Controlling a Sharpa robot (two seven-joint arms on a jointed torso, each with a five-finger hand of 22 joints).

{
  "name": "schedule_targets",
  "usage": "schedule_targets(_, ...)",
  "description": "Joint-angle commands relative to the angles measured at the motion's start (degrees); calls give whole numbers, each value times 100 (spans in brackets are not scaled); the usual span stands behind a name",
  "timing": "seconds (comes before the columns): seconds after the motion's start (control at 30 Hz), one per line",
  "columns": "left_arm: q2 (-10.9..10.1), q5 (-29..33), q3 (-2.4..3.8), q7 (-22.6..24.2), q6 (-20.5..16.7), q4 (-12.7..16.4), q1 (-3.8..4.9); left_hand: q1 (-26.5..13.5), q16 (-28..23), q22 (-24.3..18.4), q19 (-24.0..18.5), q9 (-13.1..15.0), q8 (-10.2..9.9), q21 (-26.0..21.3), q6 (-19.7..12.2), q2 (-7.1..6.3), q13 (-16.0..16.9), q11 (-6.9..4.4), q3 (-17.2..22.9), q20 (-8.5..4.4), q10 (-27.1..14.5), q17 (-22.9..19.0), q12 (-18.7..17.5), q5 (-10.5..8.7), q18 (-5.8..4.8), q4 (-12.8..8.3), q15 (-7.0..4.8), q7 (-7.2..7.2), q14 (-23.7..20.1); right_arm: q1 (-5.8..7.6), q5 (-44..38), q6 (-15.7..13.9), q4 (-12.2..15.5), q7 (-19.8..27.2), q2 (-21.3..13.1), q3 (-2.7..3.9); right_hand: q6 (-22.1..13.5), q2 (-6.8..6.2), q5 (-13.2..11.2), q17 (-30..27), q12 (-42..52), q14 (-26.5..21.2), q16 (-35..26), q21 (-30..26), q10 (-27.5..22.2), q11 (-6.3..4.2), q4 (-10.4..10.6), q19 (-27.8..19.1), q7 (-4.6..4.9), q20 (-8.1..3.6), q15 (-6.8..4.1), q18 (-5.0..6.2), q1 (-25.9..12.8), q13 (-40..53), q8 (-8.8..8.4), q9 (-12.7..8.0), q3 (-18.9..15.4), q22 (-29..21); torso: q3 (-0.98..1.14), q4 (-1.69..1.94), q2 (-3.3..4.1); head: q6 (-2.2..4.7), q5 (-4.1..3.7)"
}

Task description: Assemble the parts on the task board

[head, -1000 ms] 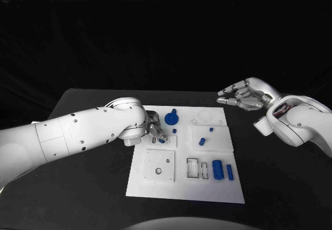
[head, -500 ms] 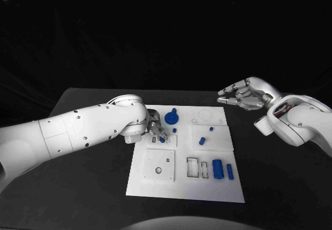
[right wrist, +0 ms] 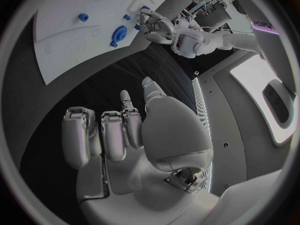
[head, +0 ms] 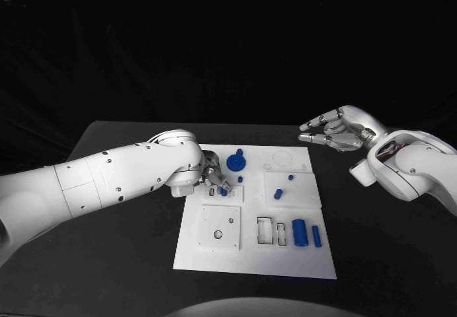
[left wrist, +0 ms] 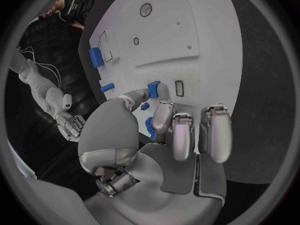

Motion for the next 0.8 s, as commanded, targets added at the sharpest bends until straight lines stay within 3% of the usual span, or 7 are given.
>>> schedule_targets(0.03,19,98,-44,-717,238,-9,-61,-90,17,910,379,-7,-37,34,41,-7,15,-3,-105,-37,57,1509,23,-11,-91,51,-38,19,594,-4,-1,68,0,67,6,0,14,31,28,584,-12,403,-20,-22,106,2,16,-29,-37,-25,5,56,-23,906,17,6,-26,24,1,0,0,2,4)
schedule_targets(0.3,15,86,-42,-736,198,-47,-61,-208,17,961,398,-8,-40,63,98,33,62,-12,-505,-45,82,1509,58,-18,-101,224,-46,6,594,-4,6,63,-4,70,8,0,7,30,-36,580,-11,403,-25,-29,106,3,39,-31,-37,-26,4,58,-53,905,15,5,-67,16,-2,-1,0,2,4)
schedule_targets(0.43,8,77,-41,-737,182,-47,-61,-211,17,974,403,-8,-44,70,113,55,77,-17,-684,-49,89,1509,68,-18,-104,281,-50,1,594,-4,13,58,-4,74,6,0,4,55,-247,575,-14,403,-32,-37,105,2,80,-29,-39,-28,3,58,-90,900,18,5,-138,11,-2,-2,0,3,3)
schedule_targets(0.8,-39,73,-35,-729,189,4,-62,-178,17,1001,412,-7,-51,82,144,6,117,-21,-1160,-54,106,1509,93,-19,-109,383,-54,-7,594,-4,21,59,-11,82,4,0,2,70,-392,577,-13,405,-35,-43,106,1,117,-27,-41,-29,2,59,-120,898,22,6,-217,7,-3,1,-5,-9,-7)
